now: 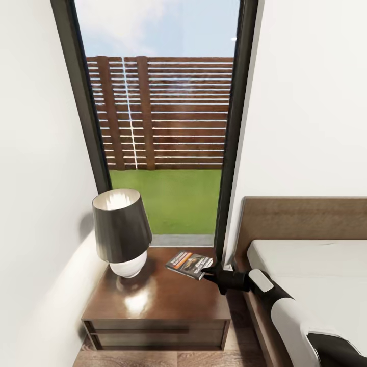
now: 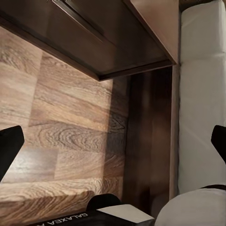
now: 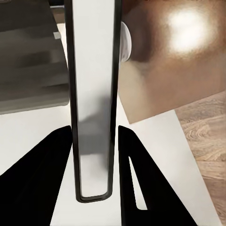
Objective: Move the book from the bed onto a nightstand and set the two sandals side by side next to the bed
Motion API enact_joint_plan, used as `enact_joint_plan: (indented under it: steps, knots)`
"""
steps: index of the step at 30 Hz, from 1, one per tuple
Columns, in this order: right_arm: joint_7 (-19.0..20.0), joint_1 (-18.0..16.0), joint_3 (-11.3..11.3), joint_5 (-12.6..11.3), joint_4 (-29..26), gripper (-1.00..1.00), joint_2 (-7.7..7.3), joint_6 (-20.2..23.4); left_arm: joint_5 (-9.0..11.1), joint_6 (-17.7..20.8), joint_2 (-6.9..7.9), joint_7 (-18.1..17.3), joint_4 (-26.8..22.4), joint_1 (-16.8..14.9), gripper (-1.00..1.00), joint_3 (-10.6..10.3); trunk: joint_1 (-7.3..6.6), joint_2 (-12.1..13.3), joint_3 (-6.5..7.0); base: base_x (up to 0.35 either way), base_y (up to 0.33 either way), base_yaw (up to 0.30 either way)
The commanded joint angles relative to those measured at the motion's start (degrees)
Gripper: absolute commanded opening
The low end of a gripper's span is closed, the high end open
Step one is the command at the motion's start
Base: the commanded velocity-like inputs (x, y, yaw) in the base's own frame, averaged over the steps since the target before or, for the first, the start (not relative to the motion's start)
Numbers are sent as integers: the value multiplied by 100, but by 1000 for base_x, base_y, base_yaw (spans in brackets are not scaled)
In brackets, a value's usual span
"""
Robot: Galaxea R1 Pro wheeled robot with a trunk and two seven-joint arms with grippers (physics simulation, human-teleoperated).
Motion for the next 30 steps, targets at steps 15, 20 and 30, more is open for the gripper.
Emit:
enact_joint_plan:
  steps: [15, 20, 30]
  knots:
    - [30, -4, -26, 50, 1, -100, 3, 27, 25, -2, 9, -23, 5, -6, 100, -13, 0, -3, -6, 84, 0, 0]
    - [30, -4, -32, 46, 2, -100, 3, 26, 27, -2, 13, -18, 6, -4, 100, -13, 0, -3, -6, 92, 1, 0]
    - [31, -4, -41, 36, 3, -100, 3, 23, 28, -2, 17, -8, 16, -3, 100, -13, 0, -3, -6, 101, 58, 0]
